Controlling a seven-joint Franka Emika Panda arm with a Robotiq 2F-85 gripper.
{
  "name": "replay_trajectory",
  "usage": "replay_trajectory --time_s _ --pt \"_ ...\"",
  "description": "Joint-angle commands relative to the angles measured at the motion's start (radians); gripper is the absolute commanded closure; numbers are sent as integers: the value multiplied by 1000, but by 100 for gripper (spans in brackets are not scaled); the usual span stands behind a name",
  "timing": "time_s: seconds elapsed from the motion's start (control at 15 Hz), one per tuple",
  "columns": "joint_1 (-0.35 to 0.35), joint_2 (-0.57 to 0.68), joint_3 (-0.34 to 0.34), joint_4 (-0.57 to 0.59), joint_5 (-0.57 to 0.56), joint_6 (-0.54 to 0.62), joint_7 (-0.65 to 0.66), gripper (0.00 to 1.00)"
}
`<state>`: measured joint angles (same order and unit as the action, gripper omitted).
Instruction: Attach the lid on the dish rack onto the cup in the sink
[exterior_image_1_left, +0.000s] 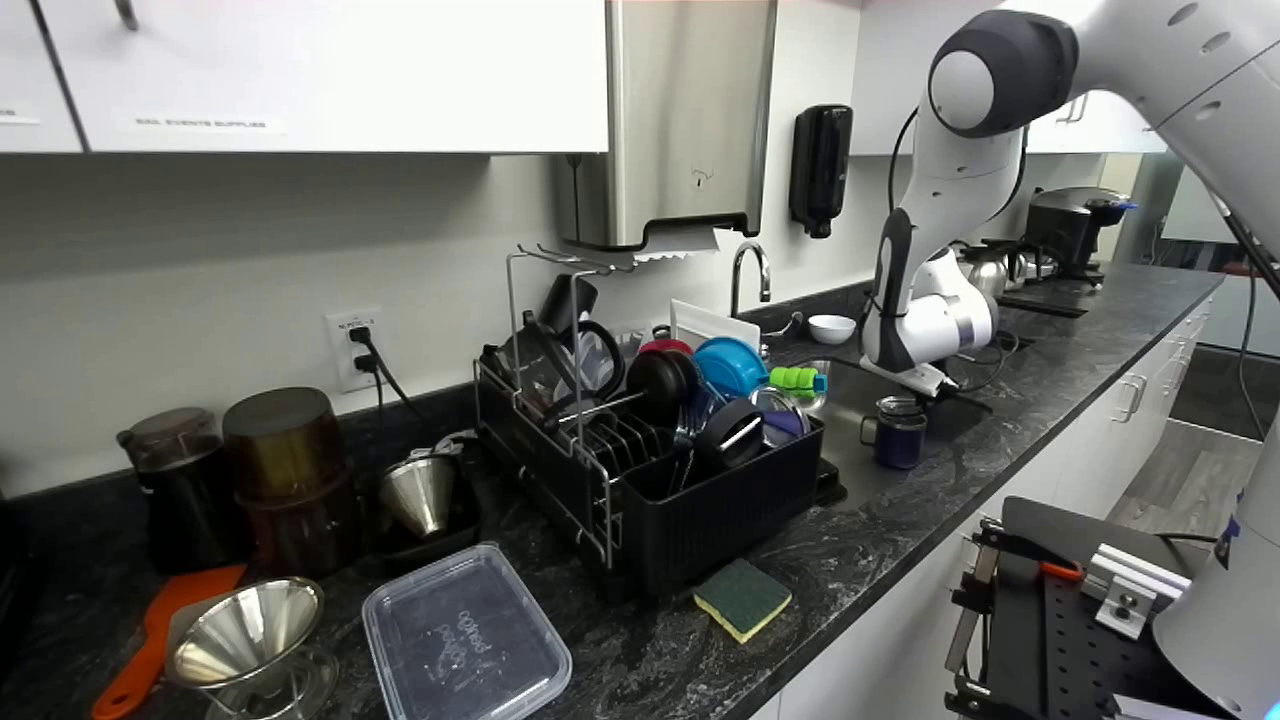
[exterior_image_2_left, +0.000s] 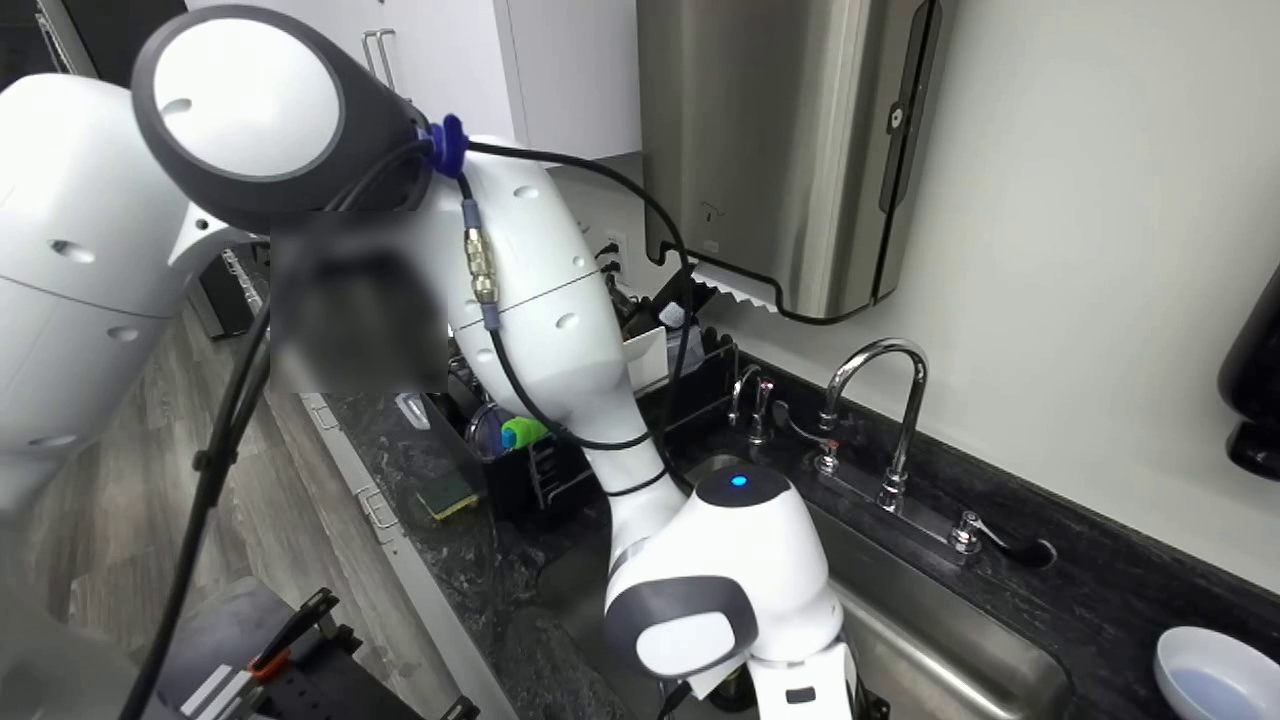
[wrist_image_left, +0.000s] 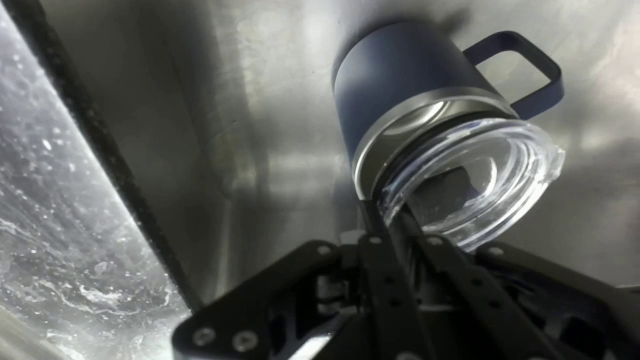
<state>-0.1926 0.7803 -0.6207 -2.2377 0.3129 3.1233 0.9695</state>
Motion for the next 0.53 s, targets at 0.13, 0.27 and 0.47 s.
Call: replay_trajectory --time_s 0.13,0.27,0.47 --pt "-23 39 15 41 33 13 -25 98" --pt "-25 49 14 50 33 14 -26 98" --pt "-25 61 15 58 33 14 -27 98"
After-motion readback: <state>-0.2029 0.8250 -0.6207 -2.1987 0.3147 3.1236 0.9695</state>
